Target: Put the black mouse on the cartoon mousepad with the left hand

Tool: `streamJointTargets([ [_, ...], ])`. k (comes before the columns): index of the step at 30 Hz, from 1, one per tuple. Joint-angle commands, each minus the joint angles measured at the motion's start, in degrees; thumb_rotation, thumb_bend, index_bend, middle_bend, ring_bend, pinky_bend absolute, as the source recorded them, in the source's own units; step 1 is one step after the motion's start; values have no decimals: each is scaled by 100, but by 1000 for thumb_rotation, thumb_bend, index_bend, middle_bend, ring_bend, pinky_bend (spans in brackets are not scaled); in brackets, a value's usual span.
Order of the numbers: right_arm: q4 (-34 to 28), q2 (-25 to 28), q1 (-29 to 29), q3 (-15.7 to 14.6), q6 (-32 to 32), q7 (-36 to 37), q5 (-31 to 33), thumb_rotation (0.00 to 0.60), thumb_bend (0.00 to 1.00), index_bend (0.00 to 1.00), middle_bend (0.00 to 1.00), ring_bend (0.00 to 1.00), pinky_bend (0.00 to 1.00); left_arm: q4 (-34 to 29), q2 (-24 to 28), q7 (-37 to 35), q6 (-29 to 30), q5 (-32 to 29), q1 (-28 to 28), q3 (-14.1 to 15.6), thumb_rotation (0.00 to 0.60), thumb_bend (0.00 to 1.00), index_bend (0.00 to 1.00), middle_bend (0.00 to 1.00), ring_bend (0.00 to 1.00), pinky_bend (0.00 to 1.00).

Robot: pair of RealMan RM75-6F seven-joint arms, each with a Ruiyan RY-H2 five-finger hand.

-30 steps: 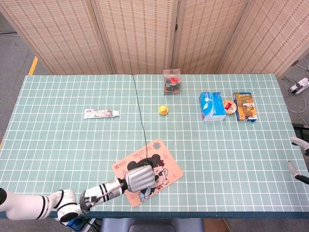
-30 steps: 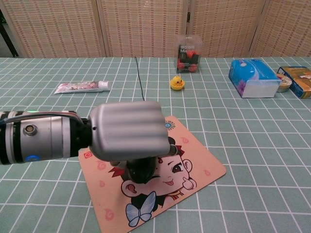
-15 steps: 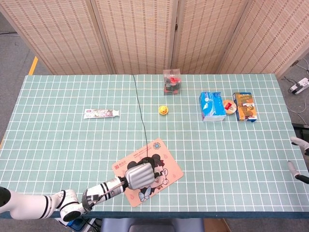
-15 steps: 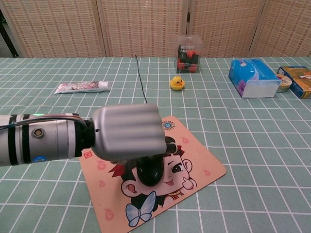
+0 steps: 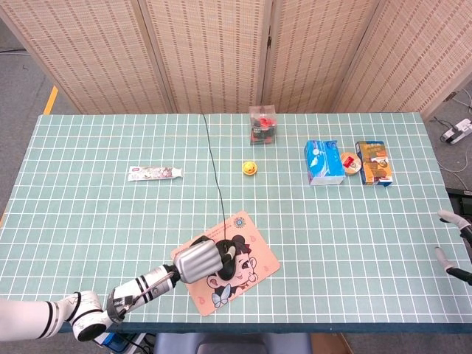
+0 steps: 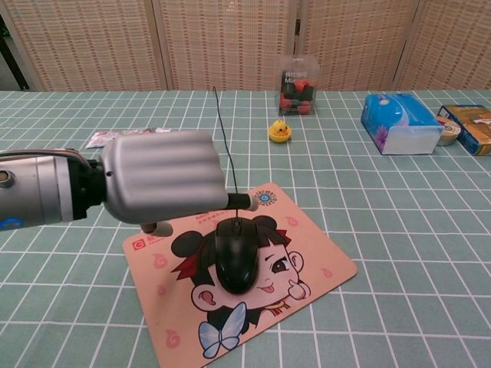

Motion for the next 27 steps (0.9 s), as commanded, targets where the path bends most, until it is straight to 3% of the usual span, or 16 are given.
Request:
streamJointTargets([
  [1,1,-4,4,0,-9,-4,4,600,330,212,302,209,385,-100,113,-159,116,4,68,-7,600,75,240,1000,1000,1000],
  [9,-1,-5,8,-8,-27,-12,2,600,330,212,302,209,385,-181,399,-854,710,162,427,71,600,77,249,1000,1000,1000],
  [15,-16,-32,49,-21,-119,-103,8,600,330,212,302,209,384,-53,667,-1950,1710,324,978,37,600,77,249,994,1000,1000],
  [21,-92,-100,126,-42,-273,-392,13,600,329,212,302,209,384,306,933,-3267,2633,418,1556,35,600,77,263,844,899,1000],
  [27,-200,-180,186,-71,-381,-729,-7,600,330,212,302,209,385,633,1134,-3922,3138,161,2118,75,600,77,274,710,791,1000],
])
